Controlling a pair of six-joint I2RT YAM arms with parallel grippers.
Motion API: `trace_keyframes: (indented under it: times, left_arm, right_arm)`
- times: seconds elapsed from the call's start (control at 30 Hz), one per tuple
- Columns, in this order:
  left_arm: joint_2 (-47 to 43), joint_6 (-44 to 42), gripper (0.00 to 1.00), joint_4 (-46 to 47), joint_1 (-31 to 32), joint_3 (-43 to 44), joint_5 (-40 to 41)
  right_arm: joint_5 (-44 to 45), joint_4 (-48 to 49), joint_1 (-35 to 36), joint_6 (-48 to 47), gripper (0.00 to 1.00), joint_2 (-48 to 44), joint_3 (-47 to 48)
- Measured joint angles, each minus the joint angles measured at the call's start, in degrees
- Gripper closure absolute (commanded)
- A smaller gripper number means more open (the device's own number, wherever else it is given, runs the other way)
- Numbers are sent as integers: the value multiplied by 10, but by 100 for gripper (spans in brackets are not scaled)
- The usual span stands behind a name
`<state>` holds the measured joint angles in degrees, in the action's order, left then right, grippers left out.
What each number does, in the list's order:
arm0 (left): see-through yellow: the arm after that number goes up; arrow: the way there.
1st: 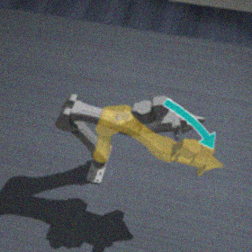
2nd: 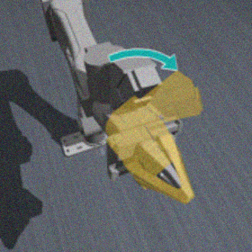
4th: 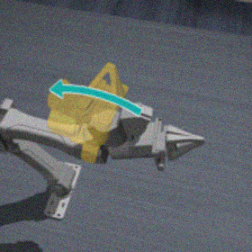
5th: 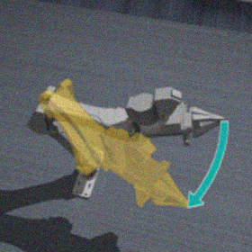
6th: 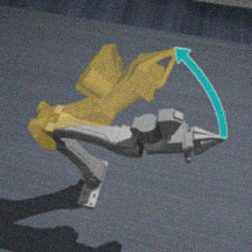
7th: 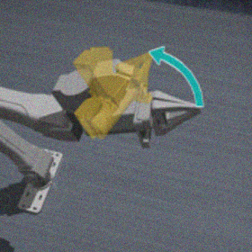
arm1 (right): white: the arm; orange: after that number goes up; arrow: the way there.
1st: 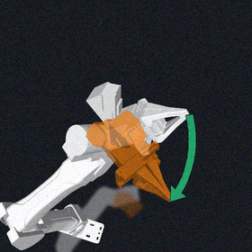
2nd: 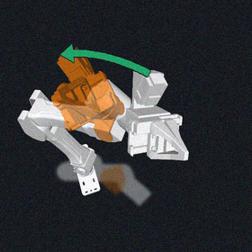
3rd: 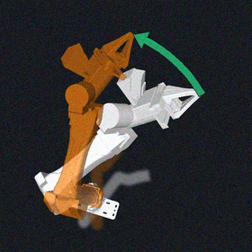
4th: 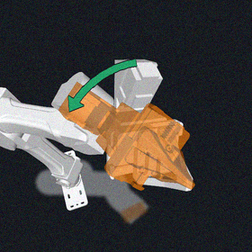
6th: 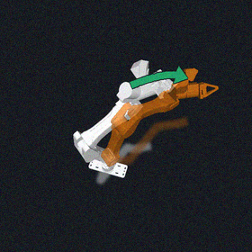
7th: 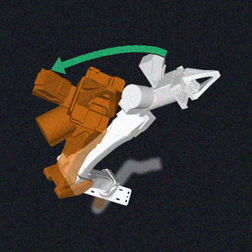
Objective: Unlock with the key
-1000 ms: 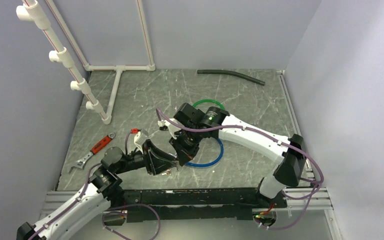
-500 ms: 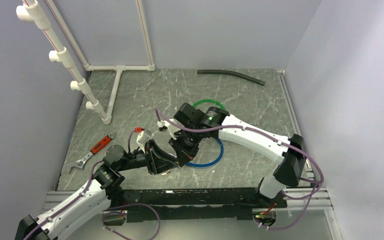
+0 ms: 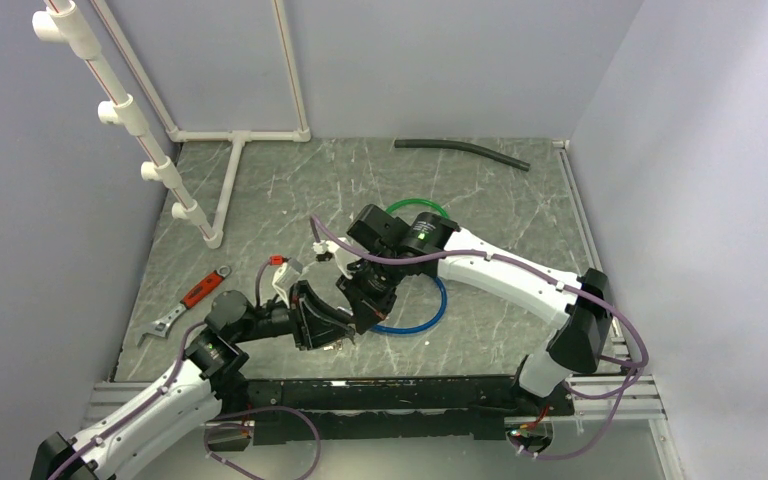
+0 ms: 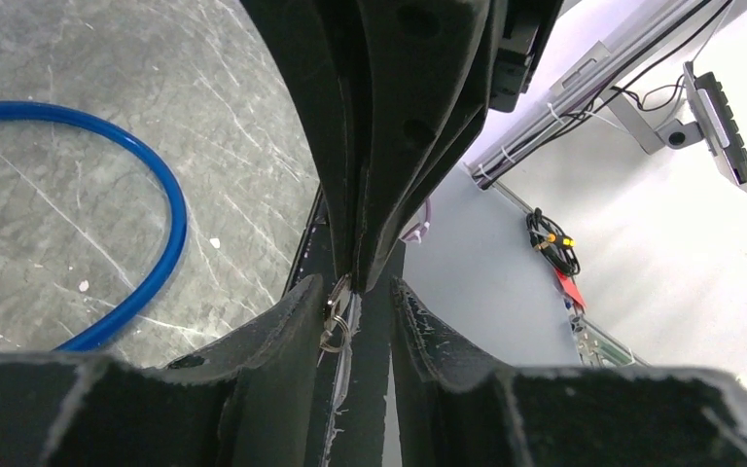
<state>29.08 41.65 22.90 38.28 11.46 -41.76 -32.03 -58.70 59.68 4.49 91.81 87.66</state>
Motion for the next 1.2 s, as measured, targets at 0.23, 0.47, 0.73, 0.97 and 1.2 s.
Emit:
trace_keyframes:
  times: [0.23, 0.47, 0.73, 0.97, 1.2]
  left_arm:
    - [0, 0, 62, -17, 0, 0, 0]
    - [-19, -1, 82, -28, 0, 0, 8]
    - [-22, 0, 100, -32, -1, 0, 9]
    - [-43, 16, 100, -27, 0, -6, 11]
    - [-104, 15, 100, -118, 0, 11, 72]
  right_arm:
    - [0, 1, 0, 0, 100, 0, 5]
    - [-2, 2, 0, 0, 100, 0, 5]
    - [-11, 0, 0, -4, 100, 0, 5]
    - [1, 9, -1, 0, 26, -1, 5]
    - [38, 55, -71, 28, 19, -47, -1]
